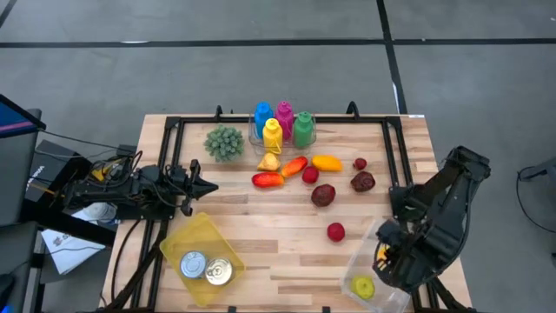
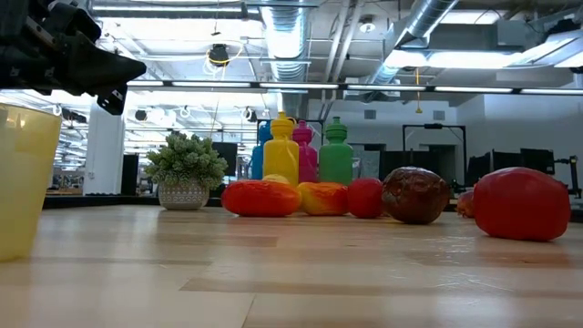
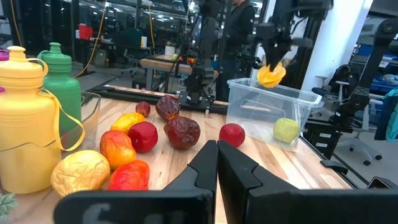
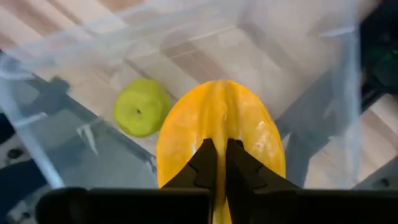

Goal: Pick & Place Food Item
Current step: Put the yellow starfruit into the white bin

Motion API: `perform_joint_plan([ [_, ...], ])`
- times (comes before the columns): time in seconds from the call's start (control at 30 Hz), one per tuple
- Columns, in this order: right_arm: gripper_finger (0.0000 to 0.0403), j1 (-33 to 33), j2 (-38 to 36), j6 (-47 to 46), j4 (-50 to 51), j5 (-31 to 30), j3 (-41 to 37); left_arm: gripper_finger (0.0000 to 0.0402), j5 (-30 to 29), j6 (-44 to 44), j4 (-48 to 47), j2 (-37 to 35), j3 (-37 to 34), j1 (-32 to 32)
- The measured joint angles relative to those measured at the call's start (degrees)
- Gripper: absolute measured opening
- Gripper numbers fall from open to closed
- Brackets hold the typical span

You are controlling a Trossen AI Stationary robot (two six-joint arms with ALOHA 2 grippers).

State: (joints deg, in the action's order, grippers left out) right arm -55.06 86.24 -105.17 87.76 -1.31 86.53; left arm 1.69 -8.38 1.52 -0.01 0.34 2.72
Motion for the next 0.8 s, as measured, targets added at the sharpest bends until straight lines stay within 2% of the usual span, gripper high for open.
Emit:
perform_joint_plan([
  [0.27,0.0009,0.6,0.0,4.46,-13.94,-1.13,-13.69,0.0,-0.02,0.0,0.0,0.0,0.0,0.0],
  [0.4,0.0009,1.33,0.0,5.1,-18.22,-1.07,-18.93,0.0,-0.01,0.0,0.0,0.0,0.0,-0.02],
  [0.5,0.0009,2.41,0.0,7.39,-25.29,-1.08,-22.35,0.0,-0.01,0.0,0.0,0.0,0.0,-0.02],
  [0.6,0.0009,3.34,0.0,9.2,-28.64,-1.28,-24.49,0.0,0.0,0.0,0.0,0.0,0.0,-0.01],
  [0.8,0.0023,3.77,0.0,9.45,-28.15,-1.33,-25.07,0.0,0.0,0.0,0.0,0.0,0.0,-0.02],
])
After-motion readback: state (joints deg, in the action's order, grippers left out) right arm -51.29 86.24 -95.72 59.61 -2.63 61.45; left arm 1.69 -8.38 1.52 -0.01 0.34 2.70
